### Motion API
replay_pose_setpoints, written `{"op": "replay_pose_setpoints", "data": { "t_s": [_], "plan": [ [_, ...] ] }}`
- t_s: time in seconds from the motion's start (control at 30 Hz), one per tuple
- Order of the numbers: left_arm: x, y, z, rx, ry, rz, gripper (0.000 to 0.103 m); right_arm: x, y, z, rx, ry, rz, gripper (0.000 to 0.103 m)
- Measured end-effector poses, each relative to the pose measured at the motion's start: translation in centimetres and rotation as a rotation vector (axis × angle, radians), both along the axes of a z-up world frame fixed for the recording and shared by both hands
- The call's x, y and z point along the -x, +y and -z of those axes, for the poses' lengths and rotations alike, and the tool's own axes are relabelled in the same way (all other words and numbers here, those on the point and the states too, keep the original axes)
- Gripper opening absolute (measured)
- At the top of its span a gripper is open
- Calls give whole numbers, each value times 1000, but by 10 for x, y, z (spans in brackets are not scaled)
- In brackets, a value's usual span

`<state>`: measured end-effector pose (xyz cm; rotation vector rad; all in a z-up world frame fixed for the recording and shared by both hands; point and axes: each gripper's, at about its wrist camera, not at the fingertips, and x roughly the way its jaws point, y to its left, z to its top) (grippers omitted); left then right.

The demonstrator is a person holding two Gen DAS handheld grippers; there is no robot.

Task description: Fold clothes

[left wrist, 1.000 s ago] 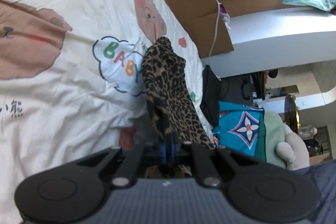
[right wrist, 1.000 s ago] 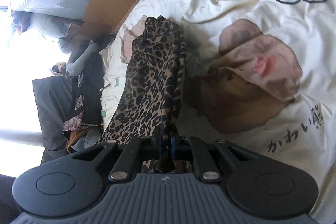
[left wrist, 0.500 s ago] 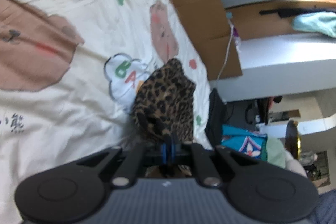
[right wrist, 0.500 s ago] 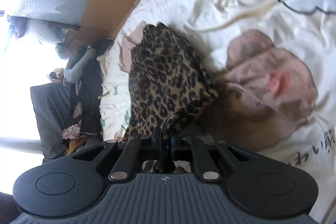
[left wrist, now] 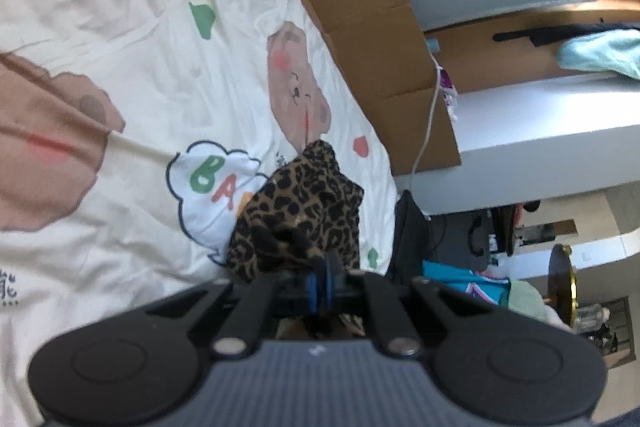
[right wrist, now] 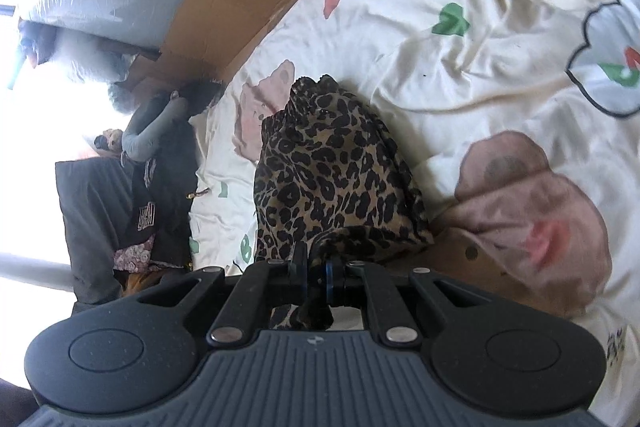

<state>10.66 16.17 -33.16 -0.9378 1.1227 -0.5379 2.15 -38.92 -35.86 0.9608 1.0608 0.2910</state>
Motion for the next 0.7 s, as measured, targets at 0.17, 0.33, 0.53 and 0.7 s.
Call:
{"op": "replay_pose_setpoints", "data": {
  "t_s": [0.17,0.33,0.53,0.7],
  "plan": [
    [-24,-7,13,-9,1,8,5,-22,-2,16,-4,5,-17,7],
    [-44,-10,30,-9,3,4,5,-39,-4,35,-25,12,-13,7],
    [-61,-16,46,0,3,-12,5,-59,-6,48,-30,0,-26,7],
    [-77,-23,60,15,-12,-15,5,-70,-10,59,-38,2,-14,8]
  ]
}}
